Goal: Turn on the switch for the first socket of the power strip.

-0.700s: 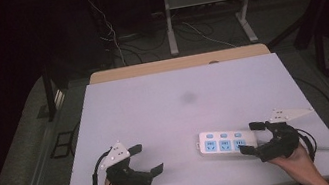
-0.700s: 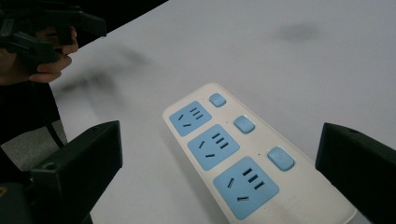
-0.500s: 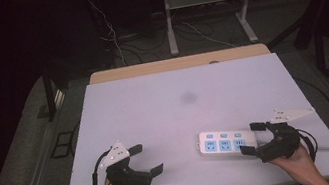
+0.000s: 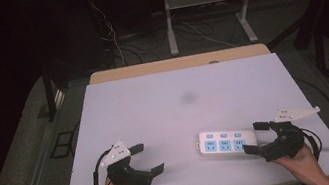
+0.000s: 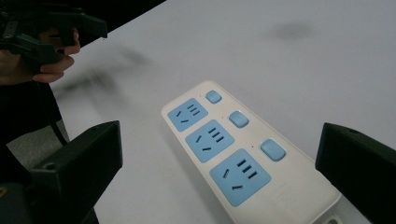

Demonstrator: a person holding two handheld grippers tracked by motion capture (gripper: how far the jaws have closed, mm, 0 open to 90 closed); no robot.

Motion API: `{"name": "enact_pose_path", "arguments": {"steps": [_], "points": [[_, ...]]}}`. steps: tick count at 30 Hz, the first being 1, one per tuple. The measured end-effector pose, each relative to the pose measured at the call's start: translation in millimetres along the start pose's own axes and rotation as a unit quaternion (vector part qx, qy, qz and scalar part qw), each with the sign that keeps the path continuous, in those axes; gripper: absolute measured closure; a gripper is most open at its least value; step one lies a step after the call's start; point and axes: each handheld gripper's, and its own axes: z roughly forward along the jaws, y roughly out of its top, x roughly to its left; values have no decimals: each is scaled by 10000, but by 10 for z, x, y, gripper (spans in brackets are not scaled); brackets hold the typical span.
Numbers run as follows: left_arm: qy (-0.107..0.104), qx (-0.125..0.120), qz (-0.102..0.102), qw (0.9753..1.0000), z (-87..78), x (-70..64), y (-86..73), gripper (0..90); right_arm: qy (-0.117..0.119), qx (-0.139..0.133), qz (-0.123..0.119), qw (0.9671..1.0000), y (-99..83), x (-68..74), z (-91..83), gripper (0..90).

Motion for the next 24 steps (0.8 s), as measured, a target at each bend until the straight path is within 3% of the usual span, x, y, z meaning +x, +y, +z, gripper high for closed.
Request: {"name": "enact_pose_path", "arguments": {"steps": [20,24], "points": [[-4,30,29,10000,0,-26,-10,0,22,419,35,9991,73,-76,-107,2],[-6,44,39,10000,2,-28,-12,0,68,612,-6,9981,127,-96,-81,2]]}}
